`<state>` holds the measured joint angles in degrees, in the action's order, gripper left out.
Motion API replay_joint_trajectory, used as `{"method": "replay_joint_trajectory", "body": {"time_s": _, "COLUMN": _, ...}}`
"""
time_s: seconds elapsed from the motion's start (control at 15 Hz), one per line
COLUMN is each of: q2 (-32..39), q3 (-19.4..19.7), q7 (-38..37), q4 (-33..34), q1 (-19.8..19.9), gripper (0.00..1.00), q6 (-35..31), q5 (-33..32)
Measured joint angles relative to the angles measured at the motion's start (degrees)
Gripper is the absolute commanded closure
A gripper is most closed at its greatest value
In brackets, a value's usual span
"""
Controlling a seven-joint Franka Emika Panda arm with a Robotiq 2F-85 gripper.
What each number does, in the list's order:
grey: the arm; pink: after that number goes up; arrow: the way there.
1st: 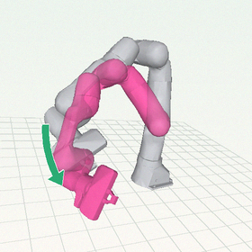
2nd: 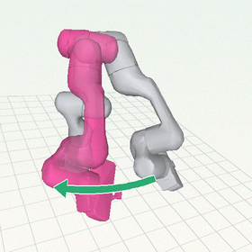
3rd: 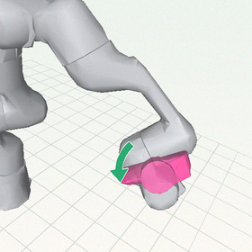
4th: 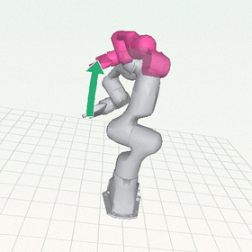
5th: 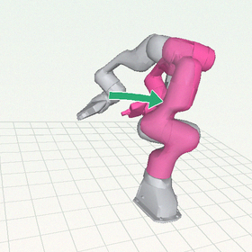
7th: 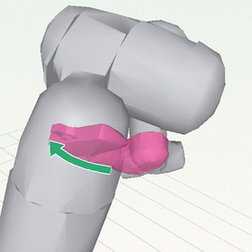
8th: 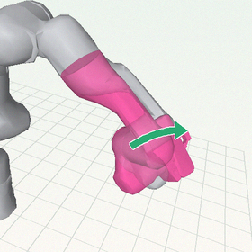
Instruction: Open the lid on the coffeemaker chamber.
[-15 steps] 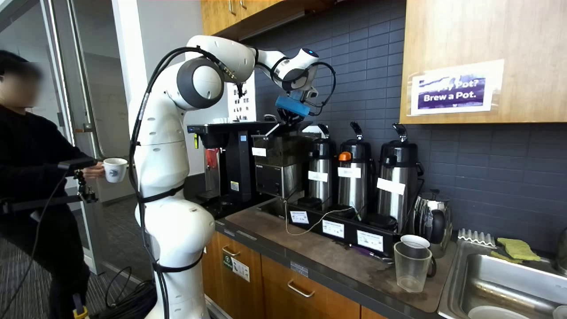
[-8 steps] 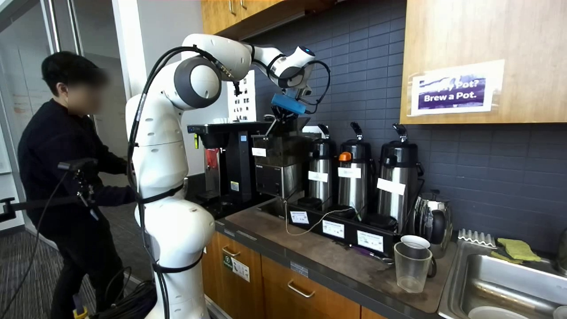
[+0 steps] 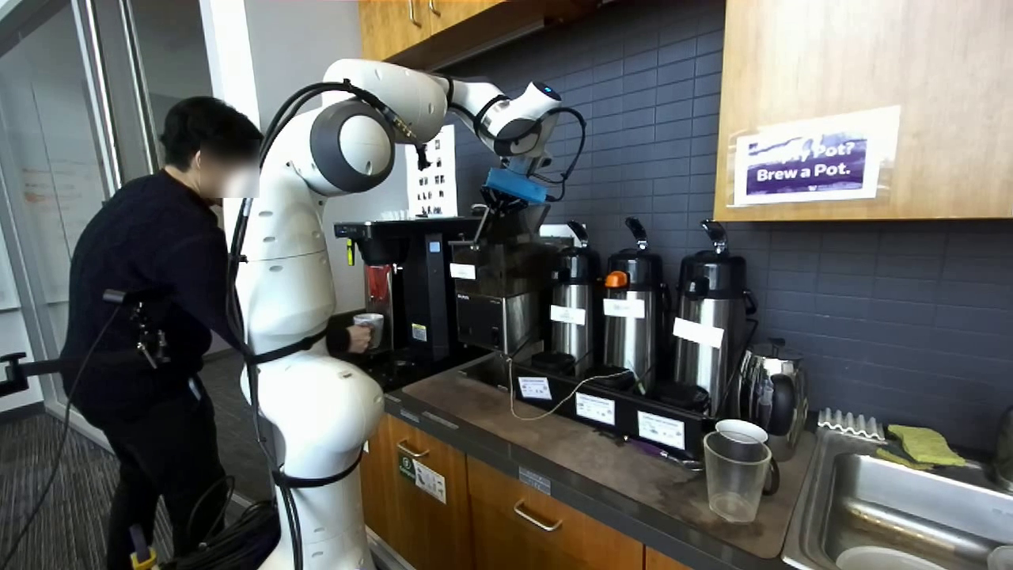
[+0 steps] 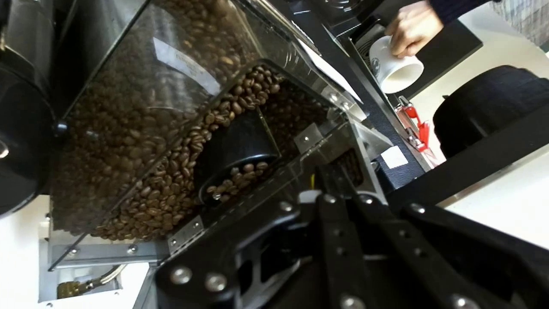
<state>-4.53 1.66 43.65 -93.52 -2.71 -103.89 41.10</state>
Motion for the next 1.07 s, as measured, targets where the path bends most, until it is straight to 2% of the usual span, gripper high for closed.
{"method": "replay_joint_trajectory", "body": {"time_s": 0.4, "q2": 0.8, "q3": -3.3, "q7": 3.4, "q4": -1.0, "q1": -1.3, "gripper": 1.0, "q6": -0.8, "q5": 0.0}}
{"method": "replay_joint_trajectory", "body": {"time_s": 1.07, "q2": 0.9, "q3": -4.3, "q7": 7.1, "q4": -1.0, "q1": -1.4, "gripper": 1.0, "q6": -1.9, "q5": 0.1}}
